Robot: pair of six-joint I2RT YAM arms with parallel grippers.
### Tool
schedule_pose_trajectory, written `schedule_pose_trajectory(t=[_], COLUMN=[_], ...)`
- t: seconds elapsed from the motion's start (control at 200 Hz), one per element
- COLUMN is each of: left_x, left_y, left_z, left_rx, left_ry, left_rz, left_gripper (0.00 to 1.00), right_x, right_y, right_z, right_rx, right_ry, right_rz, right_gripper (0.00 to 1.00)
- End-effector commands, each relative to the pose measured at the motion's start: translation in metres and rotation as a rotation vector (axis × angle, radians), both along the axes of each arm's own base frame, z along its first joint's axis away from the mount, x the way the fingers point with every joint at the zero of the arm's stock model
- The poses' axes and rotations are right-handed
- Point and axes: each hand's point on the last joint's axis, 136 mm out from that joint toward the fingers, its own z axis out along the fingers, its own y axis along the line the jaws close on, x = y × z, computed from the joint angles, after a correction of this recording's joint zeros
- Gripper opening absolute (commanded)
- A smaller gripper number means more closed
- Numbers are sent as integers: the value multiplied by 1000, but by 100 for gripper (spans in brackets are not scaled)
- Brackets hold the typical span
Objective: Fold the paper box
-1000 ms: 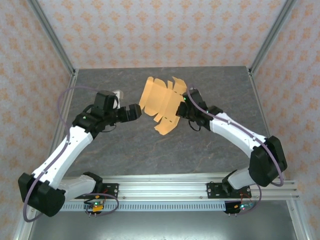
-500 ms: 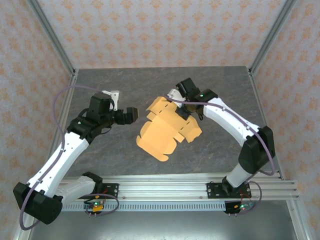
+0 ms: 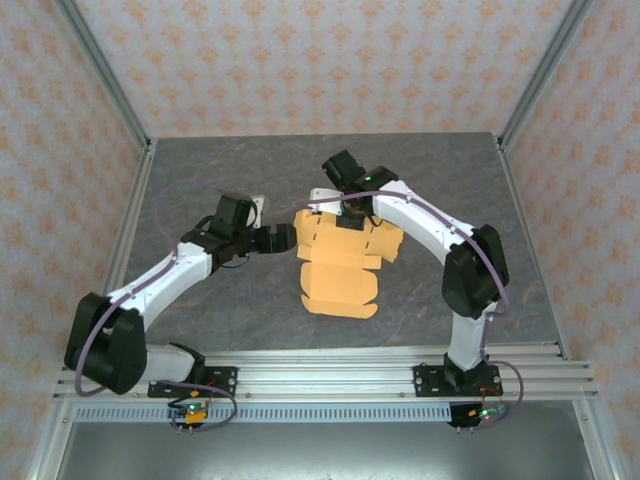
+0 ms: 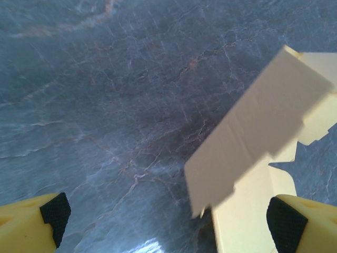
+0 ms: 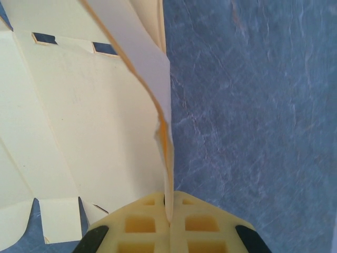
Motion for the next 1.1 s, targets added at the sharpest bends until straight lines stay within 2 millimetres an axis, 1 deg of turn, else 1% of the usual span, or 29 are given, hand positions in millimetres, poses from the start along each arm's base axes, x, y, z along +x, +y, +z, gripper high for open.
schedule_pose_trajectory(t=[0.0,0.05,0.12,0.195,0.235,0.25,0.305,0.37,0.39,0.435,0.51,0.64,0.681,0.721,0.766,0.826,0.901,0.936,0.996,1.076,1.091,1.096], left_x=[14,15,14,14,15,15,16,15,15,14,14,14,14,15,15,15,15,14,13,13,14,14], left_y=[-19,-22,-20,-14,-9,-9,-9,-14,-16,-20,-23,-24,-25,-25,-25,-25,-32,-36,-44,-48,-48,-47], left_z=[5,5,2,-3,-9,-10,-13,-16,-16,-17,-19,-26,-28,-30,-32,-32,-30,-29,-28,-24,-22,-22], left_rx=[-145,-169,-162,-108,-75,-68,-50,-49,-53,-59,-59,-34,-30,-26,-25,-27,-41,-51,-73,-84,-86,-87], left_ry=[-68,-100,-130,-151,-153,-156,-166,-182,-190,-202,-225,-221,-216,-211,-207,-210,-215,-211,-218,-253,-265,-269], left_rz=[1,0,2,11,19,16,-2,-34,-44,-60,-76,-77,-79,-75,-72,-71,-111,-140,-185,-195,-193,-192], left_gripper=[99,99,98,93,86,82,70,64,60,57,56,56,58,62,61,53,27,19,10,7,7,7], right_x=[3,3,3,1,-2,-3,-5,-8,-9,-12,-14,-17,-17,-18,-19,-22,-26,-27,-28,-30,-31,-31], right_y=[7,8,10,13,15,15,17,17,17,17,17,18,18,18,17,17,19,18,18,16,15,15], right_z=[-7,-10,-13,-10,-10,-9,-9,-10,-11,-13,-16,-14,-13,-12,-12,-12,-12,-11,-9,-6,-5,-4], right_rx=[-49,-59,-52,-24,-9,-4,12,19,20,21,21,44,51,54,56,62,74,79,85,96,98,101], right_ry=[-47,-54,-68,-79,-77,-79,-80,-77,-74,-65,-60,-66,-70,-73,-72,-65,-52,-51,-57,-60,-59,-60], right_rz=[74,75,76,78,87,88,94,102,103,107,110,104,102,102,104,109,114,115,114,100,96,94], right_gripper=[0,0,2,4,5,5,6,7,7,7,7,7,7,7,7,7,11,11,14,19,22,25])
